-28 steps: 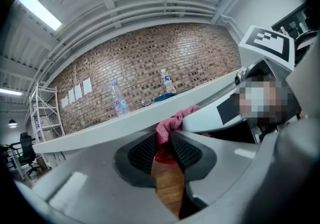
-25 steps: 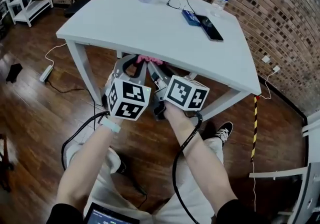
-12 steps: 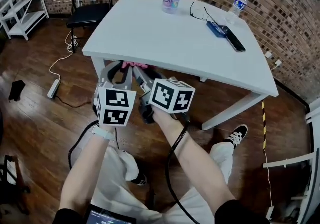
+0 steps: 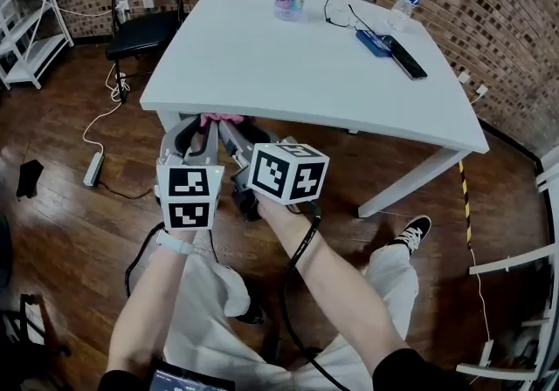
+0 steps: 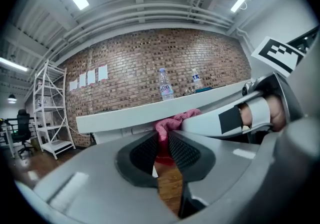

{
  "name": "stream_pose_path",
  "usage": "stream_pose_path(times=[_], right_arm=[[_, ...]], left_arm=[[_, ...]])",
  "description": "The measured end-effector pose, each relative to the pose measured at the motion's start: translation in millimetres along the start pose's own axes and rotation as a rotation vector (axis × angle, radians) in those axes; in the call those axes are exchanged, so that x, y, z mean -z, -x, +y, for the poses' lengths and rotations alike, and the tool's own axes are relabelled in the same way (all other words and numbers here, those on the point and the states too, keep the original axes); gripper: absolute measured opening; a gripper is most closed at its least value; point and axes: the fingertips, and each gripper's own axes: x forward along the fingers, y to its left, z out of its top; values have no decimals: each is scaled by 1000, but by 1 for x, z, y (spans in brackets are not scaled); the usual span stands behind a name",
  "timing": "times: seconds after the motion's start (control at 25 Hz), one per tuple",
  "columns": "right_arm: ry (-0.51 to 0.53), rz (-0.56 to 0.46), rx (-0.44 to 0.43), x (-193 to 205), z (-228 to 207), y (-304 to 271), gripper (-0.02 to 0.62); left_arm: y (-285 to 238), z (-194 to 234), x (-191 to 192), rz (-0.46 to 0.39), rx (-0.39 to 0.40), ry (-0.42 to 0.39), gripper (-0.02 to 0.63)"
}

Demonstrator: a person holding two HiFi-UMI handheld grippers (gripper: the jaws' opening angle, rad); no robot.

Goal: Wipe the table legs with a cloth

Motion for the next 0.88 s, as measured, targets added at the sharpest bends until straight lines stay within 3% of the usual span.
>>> stream_pose_path(times=[0.24, 0.88], right_arm=[[-34, -35, 20, -17, -36, 44, 71], [-57, -122, 150, -90, -176, 238, 66]], left_arm=[[-6, -59, -10, -10, 41, 9, 55], [-43, -307, -70, -46, 243, -74, 57]])
